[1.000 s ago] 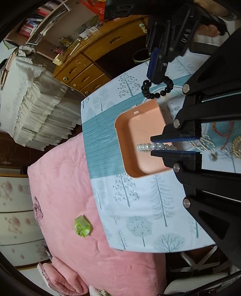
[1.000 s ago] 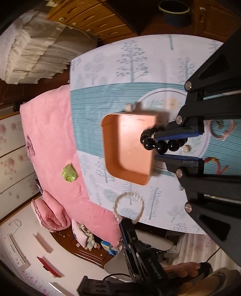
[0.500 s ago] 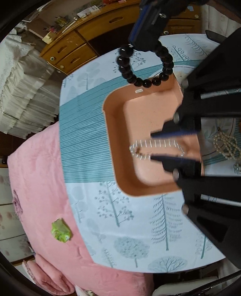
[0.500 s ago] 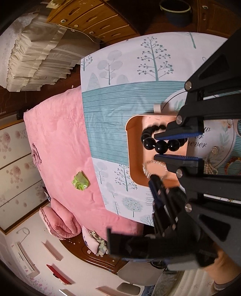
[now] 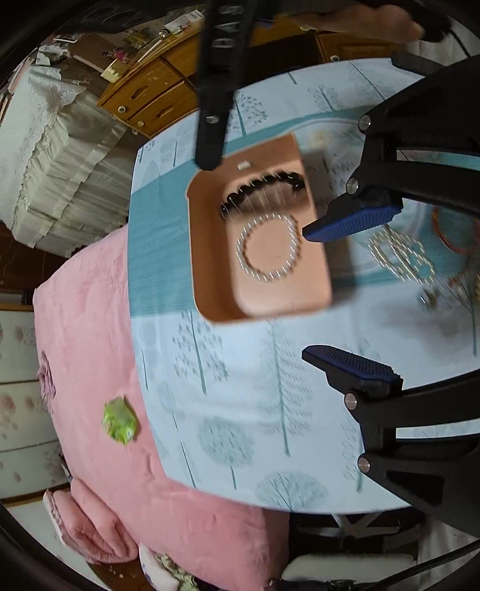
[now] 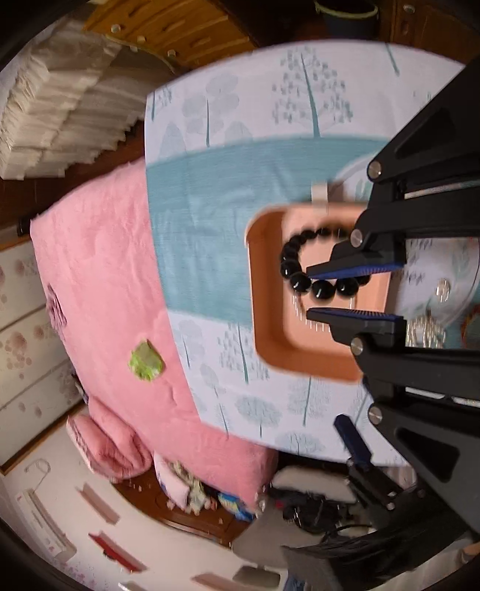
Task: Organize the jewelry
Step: 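Lower both bracelets into the peach box and open both grippers, then move the left gripper to the gold comb while the right moves to the pink watch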
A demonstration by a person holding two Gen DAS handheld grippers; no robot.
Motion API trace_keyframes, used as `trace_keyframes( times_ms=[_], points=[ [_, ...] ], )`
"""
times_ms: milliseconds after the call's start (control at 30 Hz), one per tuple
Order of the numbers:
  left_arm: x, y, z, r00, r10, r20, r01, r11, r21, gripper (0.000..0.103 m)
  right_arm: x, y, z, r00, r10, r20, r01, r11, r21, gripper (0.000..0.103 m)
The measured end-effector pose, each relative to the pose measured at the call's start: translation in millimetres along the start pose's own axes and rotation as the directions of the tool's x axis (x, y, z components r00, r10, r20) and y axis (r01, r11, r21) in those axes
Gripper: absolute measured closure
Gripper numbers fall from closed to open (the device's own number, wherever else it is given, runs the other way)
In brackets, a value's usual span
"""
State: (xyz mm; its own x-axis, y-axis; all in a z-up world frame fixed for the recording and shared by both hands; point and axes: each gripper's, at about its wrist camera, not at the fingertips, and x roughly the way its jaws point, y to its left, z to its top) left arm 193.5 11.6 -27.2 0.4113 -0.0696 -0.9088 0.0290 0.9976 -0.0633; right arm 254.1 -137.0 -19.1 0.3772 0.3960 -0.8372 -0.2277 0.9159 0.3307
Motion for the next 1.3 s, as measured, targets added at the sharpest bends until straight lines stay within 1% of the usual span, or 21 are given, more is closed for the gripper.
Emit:
trace_keyframes(
  times_ms=[133, 233, 367, 600, 833, 967, 1200, 1267, 1300],
  points=[
    [-13.9, 19.5, -12.9, 0.999, 0.029, 0.019, -0.028, 0.999, -0.03, 0.046, 0.0, 15.5, -1.8, 1.0, -0.014, 0.011, 0.015, 0.999, -0.031, 0.087],
    [-20.6, 29.5, -19.0, 0.999, 0.031, 0.022, -0.03, 0.998, -0.055, 0.046, -2.5, 16.6, -8.0, 1.0, -0.001, 0.0, 0.001, 1.0, -0.031, 0.087],
    [-27.4, 35.0, -28.0, 0.999, 0.035, 0.021, -0.034, 0.997, -0.066, 0.044, -8.8, 13.1, -23.7, 0.999, -0.03, -0.017, 0.029, 0.999, -0.04, 0.087],
    [-40.5, 30.7, -45.8, 0.999, 0.035, 0.036, -0.034, 0.999, -0.031, 0.044, -27.6, -0.9, -65.4, 0.996, -0.088, -0.032, 0.087, 0.996, -0.03, 0.087],
    [-54.3, 25.1, -63.8, 0.999, 0.025, 0.039, -0.025, 1.0, 0.007, 0.044, -54.4, -13.9, -104.6, 0.993, -0.112, -0.022, 0.113, 0.994, 0.007, 0.087],
    [-62.1, 26.9, -76.1, 0.999, 0.015, 0.038, -0.015, 1.0, 0.008, 0.044, -65.7, -17.9, -125.8, 0.992, -0.126, -0.024, 0.127, 0.992, 0.019, 0.087],
    [-66.1, 31.1, -100.1, 1.0, 0.005, 0.009, -0.005, 1.0, 0.02, 0.044, -80.1, -18.5, -158.3, 0.988, -0.148, -0.033, 0.148, 0.989, 0.002, 0.087],
    [-66.0, 32.5, -107.6, 1.0, -0.002, -0.004, 0.002, 1.0, 0.027, 0.042, -81.4, -20.4, -165.9, 0.99, -0.136, -0.043, 0.137, 0.991, 0.012, 0.087],
    [-64.6, 33.2, -114.0, 1.0, -0.005, -0.016, 0.006, 0.999, 0.034, 0.04, -81.6, -21.6, -168.8, 0.99, -0.133, -0.048, 0.133, 0.991, 0.015, 0.087]
  ],
)
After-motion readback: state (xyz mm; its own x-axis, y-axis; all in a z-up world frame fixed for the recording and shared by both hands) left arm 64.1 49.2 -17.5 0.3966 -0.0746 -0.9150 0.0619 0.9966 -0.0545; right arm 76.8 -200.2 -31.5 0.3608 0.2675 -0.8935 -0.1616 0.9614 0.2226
